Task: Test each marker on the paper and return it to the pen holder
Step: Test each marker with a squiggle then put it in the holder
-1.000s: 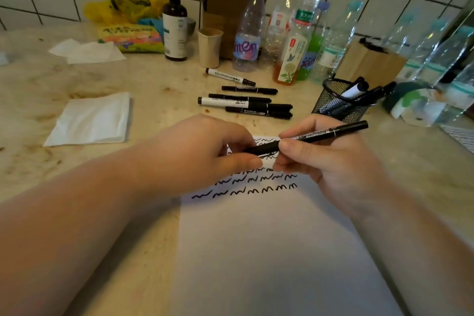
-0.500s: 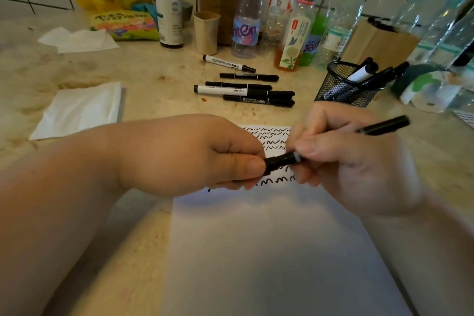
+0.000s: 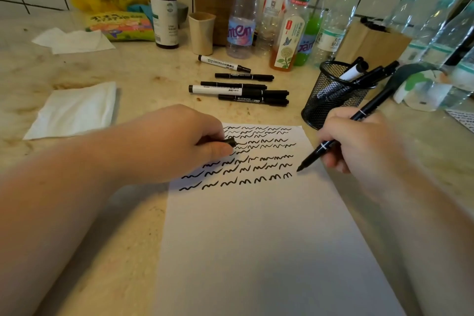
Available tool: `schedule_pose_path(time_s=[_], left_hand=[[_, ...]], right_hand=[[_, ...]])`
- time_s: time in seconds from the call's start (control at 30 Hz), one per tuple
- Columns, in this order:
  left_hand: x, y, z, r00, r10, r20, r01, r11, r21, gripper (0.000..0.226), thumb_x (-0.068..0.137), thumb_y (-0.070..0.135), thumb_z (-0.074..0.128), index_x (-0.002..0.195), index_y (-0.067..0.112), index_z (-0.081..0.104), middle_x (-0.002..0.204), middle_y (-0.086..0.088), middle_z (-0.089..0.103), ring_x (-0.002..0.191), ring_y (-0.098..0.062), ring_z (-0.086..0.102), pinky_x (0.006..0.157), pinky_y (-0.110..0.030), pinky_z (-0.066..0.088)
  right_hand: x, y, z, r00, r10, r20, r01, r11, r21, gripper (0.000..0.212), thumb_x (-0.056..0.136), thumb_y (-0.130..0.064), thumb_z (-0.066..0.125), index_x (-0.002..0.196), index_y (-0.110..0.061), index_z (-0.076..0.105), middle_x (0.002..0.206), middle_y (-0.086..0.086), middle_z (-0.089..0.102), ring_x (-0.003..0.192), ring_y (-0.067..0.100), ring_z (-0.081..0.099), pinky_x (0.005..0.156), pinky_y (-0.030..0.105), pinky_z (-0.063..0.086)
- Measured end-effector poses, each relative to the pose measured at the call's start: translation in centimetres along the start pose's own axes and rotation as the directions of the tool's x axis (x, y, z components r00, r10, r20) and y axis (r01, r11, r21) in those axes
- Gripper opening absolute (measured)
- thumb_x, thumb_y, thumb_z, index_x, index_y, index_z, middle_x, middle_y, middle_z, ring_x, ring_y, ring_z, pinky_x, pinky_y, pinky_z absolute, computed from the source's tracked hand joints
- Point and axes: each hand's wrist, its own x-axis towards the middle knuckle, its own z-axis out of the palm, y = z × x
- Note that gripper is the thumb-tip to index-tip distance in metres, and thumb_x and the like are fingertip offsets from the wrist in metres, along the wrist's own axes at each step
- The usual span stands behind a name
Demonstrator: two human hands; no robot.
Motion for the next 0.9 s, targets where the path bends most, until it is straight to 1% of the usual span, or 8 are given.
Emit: schedule_pose_path(time_s=[0.1, 0.17, 0.23, 0.47, 0.67, 0.77, 0.8, 0.9], left_hand=[[0.19, -0.22, 0.28, 1.000, 0.005, -0.017, -0.005, 1.000, -0.003, 0.022, 0.087, 0.056, 0.050, 0.084, 0.038, 0.061, 0.068, 0.011, 0.062, 0.066, -0.005, 0.056, 0.056, -0.024, 0.039], [0.26, -0.33, 0.35, 1.000, 0.003, -0.028, -0.003, 1.000, 0.004, 0.022, 0.087, 0.057, 0.049, 0.083, 0.038, 0.061, 0.067, 0.013, 0.061, 0.066, -0.004, 0.056, 0.056, -0.024, 0.037], [0.28, -0.33, 0.36, 0.999, 0.005, -0.031, -0.005, 1.000, 0.009, 0.022, 0.086, 0.057, 0.049, 0.083, 0.039, 0.061, 0.067, 0.013, 0.061, 0.066, -0.003, 0.056, 0.055, -0.023, 0.037], [0.33, -0.52, 0.45, 0.999, 0.011, -0.037, -0.010, 1.000, 0.019, 0.027, 0.087, 0.058, 0.047, 0.089, 0.036, 0.064, 0.068, 0.014, 0.061, 0.066, -0.002, 0.055, 0.055, -0.022, 0.036], [0.33, -0.31, 0.32, 1.000, -0.001, -0.025, 0.001, 1.000, 0.011, 0.022, 0.089, 0.056, 0.049, 0.087, 0.039, 0.062, 0.067, 0.014, 0.060, 0.066, -0.002, 0.054, 0.054, -0.021, 0.034], [0.29, -0.29, 0.30, 1.000, -0.008, -0.020, 0.008, 1.000, 0.011, 0.022, 0.089, 0.056, 0.048, 0.086, 0.038, 0.061, 0.067, 0.014, 0.060, 0.066, -0.002, 0.054, 0.054, -0.021, 0.035], [0.28, -0.30, 0.31, 1.000, -0.007, -0.020, 0.008, 1.000, 0.014, 0.023, 0.089, 0.056, 0.048, 0.086, 0.038, 0.061, 0.067, 0.014, 0.060, 0.066, -0.002, 0.054, 0.054, -0.021, 0.034], [0.24, -0.31, 0.32, 1.000, -0.010, -0.024, 0.010, 1.000, 0.012, 0.024, 0.088, 0.056, 0.048, 0.087, 0.037, 0.063, 0.066, 0.014, 0.060, 0.065, -0.002, 0.054, 0.054, -0.021, 0.034]], right_hand=[[-0.07, -0.03, 0.21, 0.999, 0.021, 0.026, -0.020, 0.998, -0.057, 0.017, 0.065, -0.022, 0.054, 0.049, -0.015, 0.052, 0.040, 0.003, 0.049, 0.037, 0.014, 0.040, 0.045, 0.023, 0.031], [-0.07, -0.02, 0.29, 0.999, 0.026, 0.026, -0.024, 0.997, -0.067, 0.015, 0.062, -0.024, 0.054, 0.049, -0.015, 0.053, 0.040, 0.003, 0.051, 0.039, 0.016, 0.041, 0.047, 0.026, 0.031], [-0.12, -0.06, 0.36, 0.999, 0.039, 0.029, -0.037, 0.998, -0.059, 0.015, 0.061, -0.024, 0.054, 0.048, -0.016, 0.054, 0.040, 0.003, 0.051, 0.036, 0.014, 0.041, 0.045, 0.024, 0.031], [-0.06, 0.07, 0.38, 0.996, 0.059, 0.060, -0.054, 0.995, -0.081, 0.014, 0.060, -0.024, 0.054, 0.048, -0.016, 0.054, 0.041, 0.005, 0.051, 0.035, 0.012, 0.043, 0.043, 0.024, 0.031], [0.16, 0.42, 0.26, 0.998, 0.050, 0.031, -0.046, 0.992, -0.115, 0.015, 0.066, -0.025, 0.055, 0.055, -0.016, 0.056, 0.042, 0.002, 0.054, 0.041, 0.016, 0.043, 0.054, 0.033, 0.035], [0.34, 0.57, 0.14, 0.999, 0.048, 0.010, -0.047, 0.991, -0.123, 0.016, 0.069, -0.023, 0.056, 0.061, -0.009, 0.055, 0.042, 0.002, 0.055, 0.043, 0.017, 0.044, 0.058, 0.035, 0.037], [0.38, 0.58, 0.10, 0.999, 0.053, 0.007, -0.052, 0.991, -0.124, 0.016, 0.069, -0.023, 0.056, 0.062, -0.009, 0.054, 0.042, 0.002, 0.054, 0.043, 0.017, 0.044, 0.057, 0.035, 0.036], [0.30, 0.42, 0.03, 0.998, 0.067, 0.020, -0.065, 0.991, -0.120, 0.016, 0.067, -0.022, 0.055, 0.053, -0.014, 0.053, 0.041, 0.003, 0.051, 0.035, 0.011, 0.042, 0.052, 0.030, 0.032]])
